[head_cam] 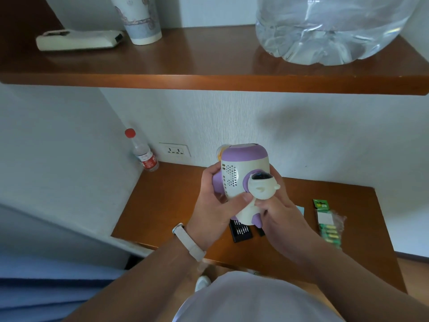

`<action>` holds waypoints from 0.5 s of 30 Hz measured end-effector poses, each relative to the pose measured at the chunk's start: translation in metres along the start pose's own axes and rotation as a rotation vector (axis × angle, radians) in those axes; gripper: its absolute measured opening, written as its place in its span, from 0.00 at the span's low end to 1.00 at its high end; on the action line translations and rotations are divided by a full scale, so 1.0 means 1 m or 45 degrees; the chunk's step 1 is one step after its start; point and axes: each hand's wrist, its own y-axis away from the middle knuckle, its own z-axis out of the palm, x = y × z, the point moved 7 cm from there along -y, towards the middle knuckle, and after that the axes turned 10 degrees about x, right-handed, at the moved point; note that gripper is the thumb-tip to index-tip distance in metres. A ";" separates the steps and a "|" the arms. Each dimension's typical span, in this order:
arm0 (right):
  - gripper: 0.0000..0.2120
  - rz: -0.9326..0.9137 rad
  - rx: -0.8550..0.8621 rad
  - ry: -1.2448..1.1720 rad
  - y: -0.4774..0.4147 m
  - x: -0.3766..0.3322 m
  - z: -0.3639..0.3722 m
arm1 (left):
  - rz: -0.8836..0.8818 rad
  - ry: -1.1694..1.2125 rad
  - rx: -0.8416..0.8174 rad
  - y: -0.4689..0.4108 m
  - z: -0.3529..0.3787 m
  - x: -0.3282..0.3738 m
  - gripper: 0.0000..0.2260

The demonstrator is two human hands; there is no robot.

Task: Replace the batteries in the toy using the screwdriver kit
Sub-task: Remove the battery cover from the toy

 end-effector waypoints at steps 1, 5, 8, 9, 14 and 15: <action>0.26 0.022 -0.009 -0.046 -0.002 0.000 0.007 | -0.009 0.003 -0.005 -0.001 -0.001 -0.001 0.34; 0.42 0.080 0.091 -0.109 -0.011 0.003 0.014 | -0.015 -0.024 -0.025 -0.005 -0.007 -0.001 0.35; 0.39 0.120 0.071 -0.248 -0.012 0.004 0.023 | -0.003 -0.052 -0.027 -0.012 -0.014 0.001 0.35; 0.39 0.143 0.051 -0.256 -0.011 0.001 0.028 | -0.005 -0.055 -0.023 -0.015 -0.016 0.002 0.35; 0.34 0.174 -0.010 -0.358 -0.023 0.008 0.045 | -0.017 -0.023 -0.023 -0.025 -0.031 0.004 0.34; 0.32 0.169 -0.011 -0.374 -0.025 0.008 0.047 | -0.018 -0.023 -0.025 -0.027 -0.034 0.003 0.34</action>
